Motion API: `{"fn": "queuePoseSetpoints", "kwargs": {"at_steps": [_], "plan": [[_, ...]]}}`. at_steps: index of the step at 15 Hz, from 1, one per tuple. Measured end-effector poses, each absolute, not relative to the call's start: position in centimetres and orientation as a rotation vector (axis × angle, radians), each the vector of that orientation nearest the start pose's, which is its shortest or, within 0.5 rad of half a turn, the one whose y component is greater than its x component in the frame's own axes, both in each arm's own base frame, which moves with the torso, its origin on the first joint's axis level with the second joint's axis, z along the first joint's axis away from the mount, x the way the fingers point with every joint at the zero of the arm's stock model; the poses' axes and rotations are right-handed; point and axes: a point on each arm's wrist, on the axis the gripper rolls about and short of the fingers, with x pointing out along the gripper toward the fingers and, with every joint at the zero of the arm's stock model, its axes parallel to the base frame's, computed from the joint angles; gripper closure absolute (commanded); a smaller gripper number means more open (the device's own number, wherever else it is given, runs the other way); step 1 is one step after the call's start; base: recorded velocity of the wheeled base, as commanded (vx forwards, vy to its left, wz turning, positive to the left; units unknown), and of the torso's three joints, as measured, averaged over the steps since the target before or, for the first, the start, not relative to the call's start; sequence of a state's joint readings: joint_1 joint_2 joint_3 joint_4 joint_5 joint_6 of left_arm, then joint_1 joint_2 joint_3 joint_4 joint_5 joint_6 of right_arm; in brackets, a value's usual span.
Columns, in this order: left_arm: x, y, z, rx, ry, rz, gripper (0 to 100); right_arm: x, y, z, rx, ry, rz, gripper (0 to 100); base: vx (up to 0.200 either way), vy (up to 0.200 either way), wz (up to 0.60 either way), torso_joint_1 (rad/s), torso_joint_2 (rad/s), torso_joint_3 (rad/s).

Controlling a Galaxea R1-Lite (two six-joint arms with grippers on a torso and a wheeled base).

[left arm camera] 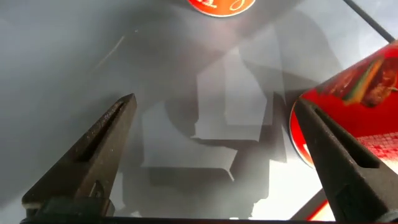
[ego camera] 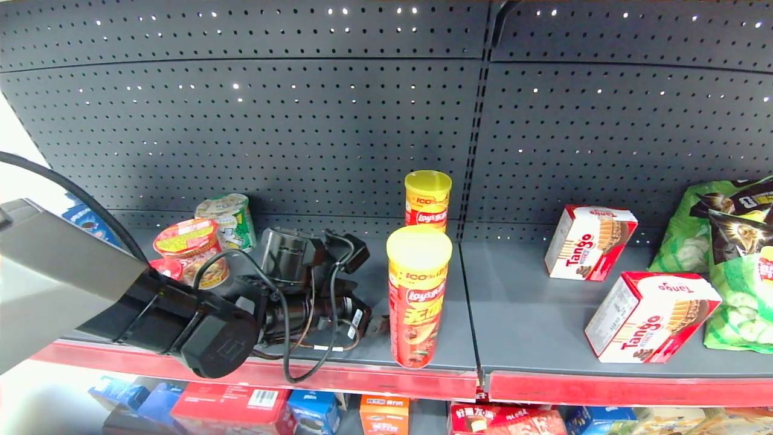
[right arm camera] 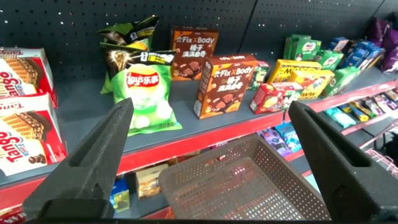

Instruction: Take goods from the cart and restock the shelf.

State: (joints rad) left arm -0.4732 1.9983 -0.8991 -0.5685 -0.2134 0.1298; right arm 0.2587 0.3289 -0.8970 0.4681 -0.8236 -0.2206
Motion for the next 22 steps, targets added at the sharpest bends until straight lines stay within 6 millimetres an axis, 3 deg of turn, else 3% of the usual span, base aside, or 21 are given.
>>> {"fn": "queuePoseSetpoints", "kwargs": {"at_steps": [6,12,16,22], "plan": [[32.1,-17.5,9.7,0.193,0.493,-0.715,0,-8.2,-3.9,25.7,-0.169,-0.014,-0.57,0,0.0,0.0,0.0,0.0,0.0,0.0],[31.7,-14.8,9.7,0.181,0.52,-0.655,0,-8.3,-3.9,25.5,-0.167,-0.017,-0.568,0,0.0,0.0,0.0,0.0,0.0,0.0],[29.2,-13.2,10.7,0.179,0.524,-0.648,0,-8.2,-3.9,25.4,-0.171,-0.012,-0.557,0,0.0,0.0,0.0,0.0,0.0,0.0],[23.6,-14.6,12.5,0.206,0.49,-0.768,0,-8.1,-3.9,25.0,-0.173,-0.007,-0.55,0,0.0,0.0,0.0,0.0,0.0,0.0]]}}
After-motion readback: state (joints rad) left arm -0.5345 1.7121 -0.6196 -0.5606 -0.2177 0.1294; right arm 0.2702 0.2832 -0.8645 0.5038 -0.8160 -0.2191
